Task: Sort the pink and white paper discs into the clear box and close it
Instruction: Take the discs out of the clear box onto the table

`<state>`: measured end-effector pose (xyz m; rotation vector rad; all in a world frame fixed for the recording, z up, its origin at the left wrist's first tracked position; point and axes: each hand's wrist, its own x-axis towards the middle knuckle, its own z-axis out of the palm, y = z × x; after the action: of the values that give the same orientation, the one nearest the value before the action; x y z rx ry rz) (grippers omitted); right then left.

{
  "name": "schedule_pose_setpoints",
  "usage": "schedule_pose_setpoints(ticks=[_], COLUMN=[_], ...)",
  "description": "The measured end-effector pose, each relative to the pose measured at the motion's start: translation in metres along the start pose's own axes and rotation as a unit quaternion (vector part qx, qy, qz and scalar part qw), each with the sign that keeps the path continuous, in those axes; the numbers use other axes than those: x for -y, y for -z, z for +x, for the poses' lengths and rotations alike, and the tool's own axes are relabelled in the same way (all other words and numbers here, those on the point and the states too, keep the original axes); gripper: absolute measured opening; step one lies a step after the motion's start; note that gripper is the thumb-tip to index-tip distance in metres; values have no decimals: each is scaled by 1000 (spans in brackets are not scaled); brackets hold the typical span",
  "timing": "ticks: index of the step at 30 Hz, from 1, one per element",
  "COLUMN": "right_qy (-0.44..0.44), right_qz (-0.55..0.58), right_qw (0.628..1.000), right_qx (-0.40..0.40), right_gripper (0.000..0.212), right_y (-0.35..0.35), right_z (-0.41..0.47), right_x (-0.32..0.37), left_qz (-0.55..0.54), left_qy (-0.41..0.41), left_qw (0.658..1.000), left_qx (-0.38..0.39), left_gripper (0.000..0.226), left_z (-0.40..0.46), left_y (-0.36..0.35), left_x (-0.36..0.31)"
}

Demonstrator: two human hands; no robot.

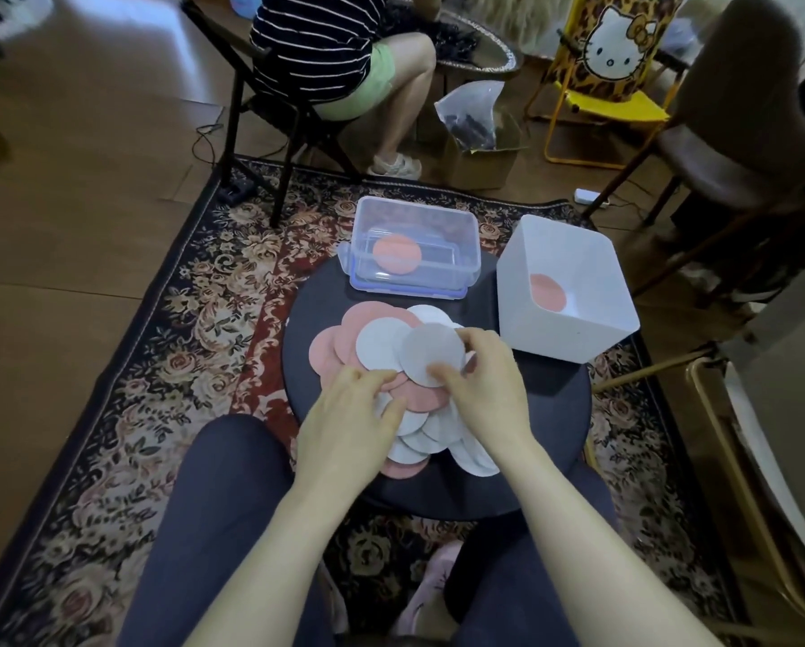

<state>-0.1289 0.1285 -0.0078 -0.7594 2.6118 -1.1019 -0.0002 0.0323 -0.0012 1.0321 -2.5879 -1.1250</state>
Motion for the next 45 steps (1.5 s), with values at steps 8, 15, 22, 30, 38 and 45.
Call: schedule_pose_setpoints(ticks=[8, 15, 22, 30, 38, 45], right_qy=[-64, -66, -83, -151, -203, -193], right_qz=[275, 76, -33, 102, 320, 373], right_qw=[958, 993, 996, 983, 924, 907], right_qx=[47, -67, 23, -34, -48, 4], right_gripper=[16, 22, 60, 42, 12, 6], right_y=[25, 31, 32, 29, 48, 43], right_z=[-49, -74, -67, -64, -60, -72], right_x=[3, -48, -64, -58, -61, -37], left_qz=[-327, -436, -498, -514, -534, -534], left_qy=[42, 140, 168, 153, 143, 135], left_qw=[944, 889, 850, 842, 831, 831], left_qx=[28, 15, 35, 60, 70, 71], left_gripper=[11, 12, 19, 37, 33, 32], left_z=[-13, -23, -30, -31, -30, -29], left_y=[-3, -19, -23, -28, -32, -35], left_x=[-17, -11, -6, -3, -10, -13])
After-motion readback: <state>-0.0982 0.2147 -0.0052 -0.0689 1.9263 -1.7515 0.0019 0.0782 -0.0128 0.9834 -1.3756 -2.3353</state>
